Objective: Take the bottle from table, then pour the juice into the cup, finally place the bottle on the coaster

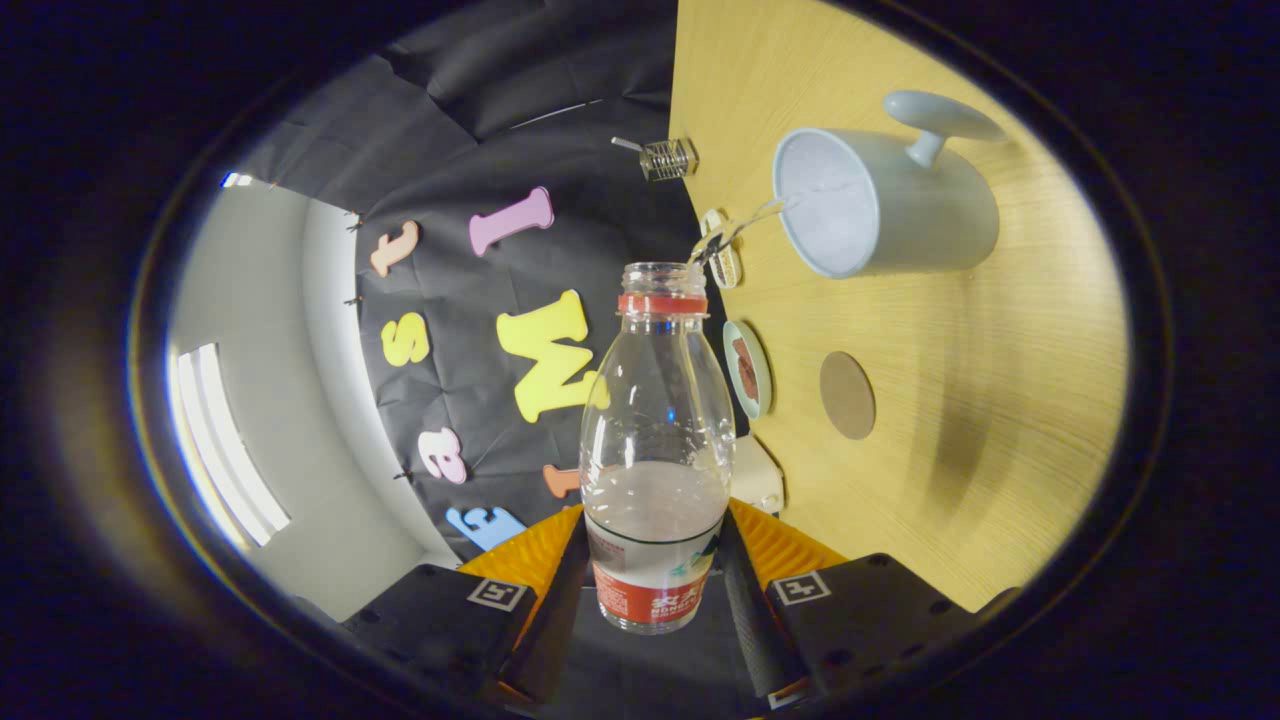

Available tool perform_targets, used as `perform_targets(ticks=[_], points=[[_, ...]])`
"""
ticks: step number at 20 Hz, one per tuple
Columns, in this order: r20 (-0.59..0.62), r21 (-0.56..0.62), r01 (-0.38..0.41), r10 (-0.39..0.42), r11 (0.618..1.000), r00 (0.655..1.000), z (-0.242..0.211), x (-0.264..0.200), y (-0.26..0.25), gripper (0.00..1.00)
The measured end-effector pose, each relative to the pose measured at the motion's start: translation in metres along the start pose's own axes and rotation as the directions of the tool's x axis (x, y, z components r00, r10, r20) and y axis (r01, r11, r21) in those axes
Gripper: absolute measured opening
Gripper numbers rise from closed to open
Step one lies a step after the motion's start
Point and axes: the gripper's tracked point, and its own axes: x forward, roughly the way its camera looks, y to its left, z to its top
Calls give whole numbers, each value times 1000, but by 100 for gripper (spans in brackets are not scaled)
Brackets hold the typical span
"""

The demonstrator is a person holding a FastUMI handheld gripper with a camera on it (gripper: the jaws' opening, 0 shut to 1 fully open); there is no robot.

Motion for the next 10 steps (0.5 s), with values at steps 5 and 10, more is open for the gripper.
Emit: perform_targets(ticks=[5, 10], points=[[4, 32, 3, -3, 999, 1000, 6, 1, 5, 74], [0, 47, -6, 6, 999, 1000, 5, 5, 14, 74]])
